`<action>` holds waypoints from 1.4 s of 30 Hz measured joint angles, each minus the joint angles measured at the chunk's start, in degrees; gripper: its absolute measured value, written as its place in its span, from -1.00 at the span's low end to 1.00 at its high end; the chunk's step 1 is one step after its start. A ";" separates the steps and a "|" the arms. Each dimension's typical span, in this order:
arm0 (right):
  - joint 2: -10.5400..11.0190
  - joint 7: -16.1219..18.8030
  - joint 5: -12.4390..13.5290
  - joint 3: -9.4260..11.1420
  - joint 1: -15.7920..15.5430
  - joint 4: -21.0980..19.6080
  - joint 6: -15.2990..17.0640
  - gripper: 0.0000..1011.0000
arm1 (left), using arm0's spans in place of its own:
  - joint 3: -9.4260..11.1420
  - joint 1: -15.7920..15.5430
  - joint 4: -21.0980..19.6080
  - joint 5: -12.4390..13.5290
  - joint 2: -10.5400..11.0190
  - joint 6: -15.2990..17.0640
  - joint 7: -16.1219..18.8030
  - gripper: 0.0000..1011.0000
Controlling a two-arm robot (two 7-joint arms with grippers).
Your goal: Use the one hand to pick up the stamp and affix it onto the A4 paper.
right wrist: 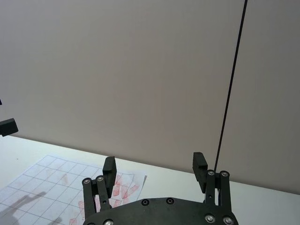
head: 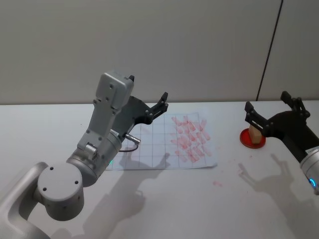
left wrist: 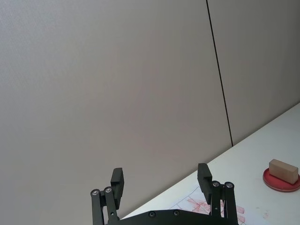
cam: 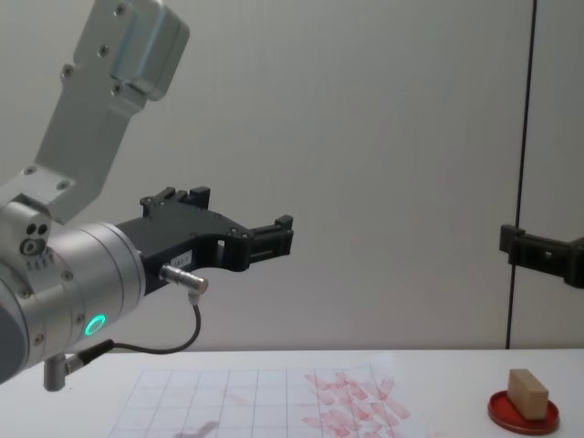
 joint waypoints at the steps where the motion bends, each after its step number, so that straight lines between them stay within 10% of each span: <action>1: 0.00 0.00 0.00 0.00 0.00 0.00 0.00 0.98 | 0.00 0.00 0.00 0.00 0.00 0.00 0.00 0.98; 26: -1.00 -2.97 -1.10 -0.31 -0.02 -0.27 3.42 0.98 | 0.00 0.00 0.00 0.00 0.00 0.00 0.00 0.98; 42: -4.54 -6.14 -3.22 -0.40 5.34 7.43 9.74 0.98 | 0.00 0.00 0.00 0.00 0.00 0.00 -0.01 0.98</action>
